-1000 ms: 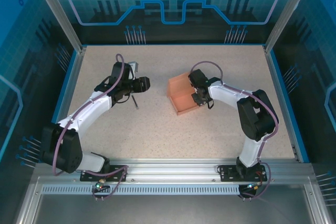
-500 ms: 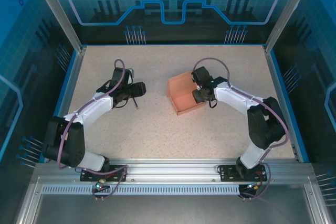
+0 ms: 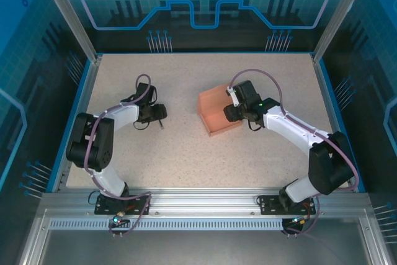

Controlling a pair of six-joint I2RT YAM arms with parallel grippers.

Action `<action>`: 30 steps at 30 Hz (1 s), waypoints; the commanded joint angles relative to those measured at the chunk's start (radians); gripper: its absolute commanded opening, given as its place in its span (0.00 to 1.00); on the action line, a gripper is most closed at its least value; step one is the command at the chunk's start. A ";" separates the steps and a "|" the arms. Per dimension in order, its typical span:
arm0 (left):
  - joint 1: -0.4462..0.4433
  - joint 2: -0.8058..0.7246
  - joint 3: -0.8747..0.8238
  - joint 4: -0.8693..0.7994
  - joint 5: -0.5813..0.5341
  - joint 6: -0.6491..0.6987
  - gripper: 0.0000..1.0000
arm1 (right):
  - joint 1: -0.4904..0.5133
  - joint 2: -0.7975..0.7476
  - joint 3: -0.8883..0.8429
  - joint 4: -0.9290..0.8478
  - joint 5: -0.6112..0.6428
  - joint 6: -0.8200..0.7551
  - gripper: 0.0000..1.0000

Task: Fold the paper box

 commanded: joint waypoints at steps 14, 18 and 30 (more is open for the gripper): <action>-0.003 0.122 0.157 -0.193 -0.030 0.001 0.42 | 0.009 0.010 -0.029 0.097 -0.045 -0.074 0.58; -0.021 0.142 0.189 -0.246 -0.065 0.016 0.35 | 0.008 0.012 -0.030 0.106 -0.051 -0.083 0.58; -0.037 0.197 0.236 -0.296 -0.067 0.027 0.27 | -0.001 -0.004 -0.052 0.119 -0.063 -0.089 0.58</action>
